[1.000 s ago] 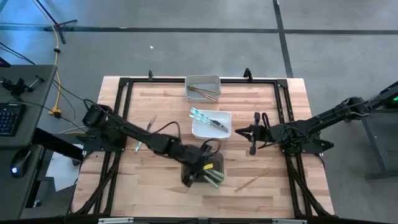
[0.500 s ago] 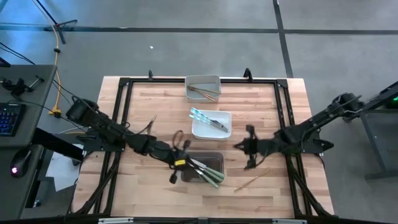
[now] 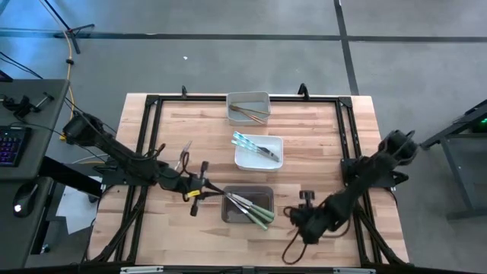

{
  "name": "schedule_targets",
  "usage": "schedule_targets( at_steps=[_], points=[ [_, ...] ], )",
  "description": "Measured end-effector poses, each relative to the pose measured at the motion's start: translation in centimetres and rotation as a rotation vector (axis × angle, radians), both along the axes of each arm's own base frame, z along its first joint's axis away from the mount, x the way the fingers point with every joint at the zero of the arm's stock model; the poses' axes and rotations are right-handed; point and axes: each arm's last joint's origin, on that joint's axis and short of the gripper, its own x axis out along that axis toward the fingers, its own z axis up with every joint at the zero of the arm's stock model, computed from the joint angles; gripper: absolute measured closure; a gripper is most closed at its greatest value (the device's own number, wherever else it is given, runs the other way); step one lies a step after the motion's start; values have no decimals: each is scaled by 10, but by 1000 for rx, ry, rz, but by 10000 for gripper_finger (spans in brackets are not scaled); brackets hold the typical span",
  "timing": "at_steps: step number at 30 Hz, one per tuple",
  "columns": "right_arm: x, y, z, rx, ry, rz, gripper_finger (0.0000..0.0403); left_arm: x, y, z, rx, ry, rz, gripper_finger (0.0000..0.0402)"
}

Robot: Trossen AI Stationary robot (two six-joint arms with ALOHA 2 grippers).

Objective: Sort silverware by color (type)
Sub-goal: Put the gold table knife into the gray bin

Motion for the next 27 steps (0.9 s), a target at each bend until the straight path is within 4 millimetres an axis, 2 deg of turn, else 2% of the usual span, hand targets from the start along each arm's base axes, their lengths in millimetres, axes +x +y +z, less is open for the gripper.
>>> schedule_targets(
  at_steps=[5, 10, 17, 27],
  points=[
    [16, 26, -9, 40, 129, 24, 261, -7, 3, -5, -18, -12, 20, 398],
    [28, 36, -23, 19, 201, 35, 254, -8, 4, -8, -13, 2, 52, 398],
    [40, 32, -41, -4, 224, 34, 277, -9, 1, -8, -13, 3, 56, 398],
    [53, 25, -54, 41, 274, 44, 336, -13, -5, -8, -5, 1, 67, 398]
  ],
)
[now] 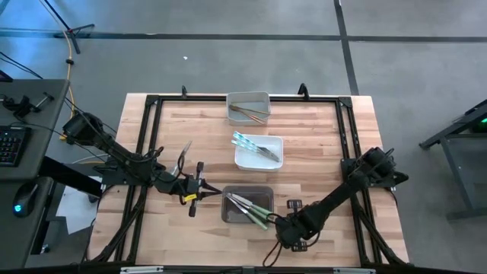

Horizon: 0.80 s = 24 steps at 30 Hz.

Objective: Sort silverware by color (type)
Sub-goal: Put the gold table knife into the gray bin

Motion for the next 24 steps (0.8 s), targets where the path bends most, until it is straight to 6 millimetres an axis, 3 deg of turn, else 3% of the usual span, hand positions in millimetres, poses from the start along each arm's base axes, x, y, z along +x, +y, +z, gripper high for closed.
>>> schedule_targets(
  at_steps=[8, 12, 17, 24],
  points=[
    [7, -10, 1, 17, 11, 19, 396, 0, 2, 0, -4, -5, 75, 398],
    [8, -12, 13, 3, -70, 17, 396, 0, 3, 0, -16, -9, 130, 398],
    [5, -15, 52, -53, -286, 7, 400, 0, 4, 0, -18, -12, 149, 398],
    [-18, -21, 102, -212, -536, -3, 402, -3, 5, -4, -26, -6, 188, 398]
  ],
)
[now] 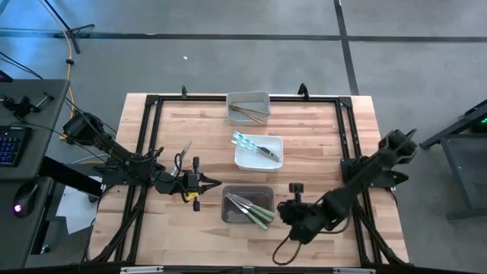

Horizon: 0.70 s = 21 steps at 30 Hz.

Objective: Sort silverware by color (type)
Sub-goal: Put the gold table knife into the gray bin

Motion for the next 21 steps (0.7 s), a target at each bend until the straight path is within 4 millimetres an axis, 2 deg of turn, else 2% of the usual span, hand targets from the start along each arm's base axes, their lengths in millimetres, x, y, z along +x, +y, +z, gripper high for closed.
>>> schedule_targets(
  at_steps=[7, 13, 17, 21],
  points=[
    [-26, -11, 46, -221, -283, -74, 402, 0, 2, 0, 15, -2, 43, 398],
    [-31, -35, 72, -478, -513, -301, 402, 1, 4, 0, 29, -2, 70, 398],
    [-30, -56, 80, -555, -551, -419, 403, 2, 6, 0, 53, 1, 82, 398],
    [-23, -77, 80, -589, -490, -462, 403, 3, 8, 0, 65, 3, 91, 398]
  ],
)
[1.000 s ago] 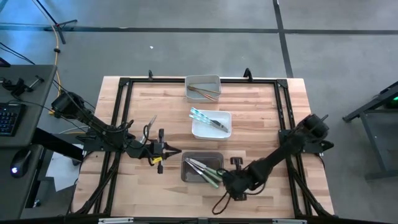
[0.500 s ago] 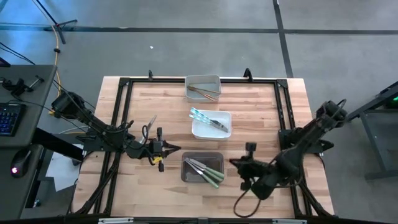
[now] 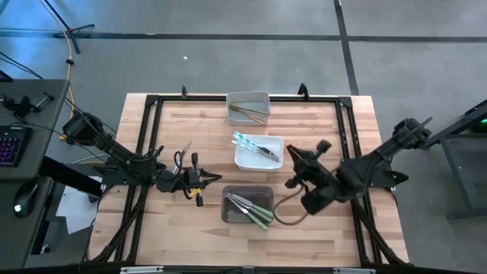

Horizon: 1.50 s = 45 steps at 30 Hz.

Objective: Sort silverware by color (type)
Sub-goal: Put the gold table knife into the gray bin

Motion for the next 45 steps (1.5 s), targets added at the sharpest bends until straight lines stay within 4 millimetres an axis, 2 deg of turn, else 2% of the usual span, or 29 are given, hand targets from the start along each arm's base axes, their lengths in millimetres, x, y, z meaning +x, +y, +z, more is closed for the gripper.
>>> schedule_targets(
  at_steps=[5, 9, 11, 15, 19, 24, 28, 33, 39, 45],
  points=[
    [19, -22, -4, 85, 174, 73, 403, 1, 2, 0, 11, 5, -12, 398],
    [47, -38, -10, 129, 246, 355, 403, 1, 2, 0, 12, 6, -20, 398],
    [59, -52, -6, 112, 218, 472, 403, 1, 2, 0, 12, 6, -22, 398],
    [76, -93, -1, 57, 110, 581, 403, 1, 2, 0, 15, 10, -22, 398],
    [81, -137, -2, -23, -65, 655, 403, 1, 2, 0, 24, 12, -23, 398],
    [71, -193, -23, -113, -322, 655, 403, 1, 2, 0, 51, 16, -23, 398],
    [60, -237, -47, -86, -487, 628, 403, 1, 2, 1, 77, 13, -11, 398],
    [67, -281, -78, 1, -570, 554, 403, 1, 5, 1, 148, 26, 80, 398],
    [94, -311, -102, 72, -574, 503, 403, 4, 16, 1, 198, 43, 162, 398],
    [115, -324, -111, 127, -580, 496, 403, 10, 33, 0, 233, 67, 228, 398]
  ],
)
